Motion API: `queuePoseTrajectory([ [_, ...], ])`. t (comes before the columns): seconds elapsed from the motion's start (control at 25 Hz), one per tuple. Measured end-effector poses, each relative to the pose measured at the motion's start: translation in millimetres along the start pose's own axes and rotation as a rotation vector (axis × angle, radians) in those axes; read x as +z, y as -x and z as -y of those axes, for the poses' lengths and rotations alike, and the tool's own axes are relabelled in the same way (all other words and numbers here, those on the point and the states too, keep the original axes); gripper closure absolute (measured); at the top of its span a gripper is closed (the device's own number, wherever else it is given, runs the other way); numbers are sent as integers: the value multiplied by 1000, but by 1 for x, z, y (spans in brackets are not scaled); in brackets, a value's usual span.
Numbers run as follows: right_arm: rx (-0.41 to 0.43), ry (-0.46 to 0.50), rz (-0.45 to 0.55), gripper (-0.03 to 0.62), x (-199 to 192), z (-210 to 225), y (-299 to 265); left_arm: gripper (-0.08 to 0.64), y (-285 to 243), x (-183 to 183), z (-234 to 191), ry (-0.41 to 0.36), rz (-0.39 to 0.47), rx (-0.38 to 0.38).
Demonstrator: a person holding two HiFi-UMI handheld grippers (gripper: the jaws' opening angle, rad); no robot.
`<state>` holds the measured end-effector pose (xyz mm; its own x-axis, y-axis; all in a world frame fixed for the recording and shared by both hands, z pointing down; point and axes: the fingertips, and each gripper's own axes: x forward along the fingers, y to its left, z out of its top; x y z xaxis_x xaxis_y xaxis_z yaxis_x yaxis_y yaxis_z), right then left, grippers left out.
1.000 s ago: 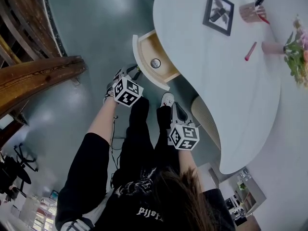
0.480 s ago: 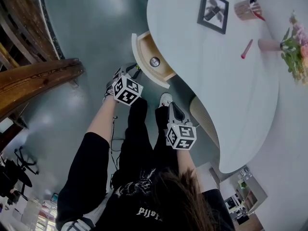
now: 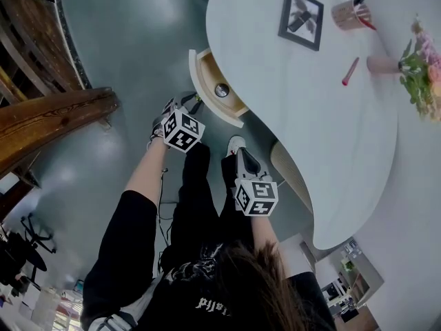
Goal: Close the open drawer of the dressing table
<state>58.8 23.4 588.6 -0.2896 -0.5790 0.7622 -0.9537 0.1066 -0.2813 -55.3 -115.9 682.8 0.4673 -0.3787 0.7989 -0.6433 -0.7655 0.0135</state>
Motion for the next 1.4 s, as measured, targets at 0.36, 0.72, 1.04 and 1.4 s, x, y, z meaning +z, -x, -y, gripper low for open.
queuePoseTrajectory([
  [0.36,8,1,-6,566,2,0,1,440,-3,6,-1,-10,-4,-5],
  [0.72,18,-5,-7,566,3,2,-2,442,-3,8,-1,-1,-6,-7],
  [1.04,15,-11,-16,566,1,6,-5,442,-13,24,1,-7,10,-6],
  [1.4,6,-20,-11,566,2,12,-4,442,-19,34,2,-15,23,-9],
])
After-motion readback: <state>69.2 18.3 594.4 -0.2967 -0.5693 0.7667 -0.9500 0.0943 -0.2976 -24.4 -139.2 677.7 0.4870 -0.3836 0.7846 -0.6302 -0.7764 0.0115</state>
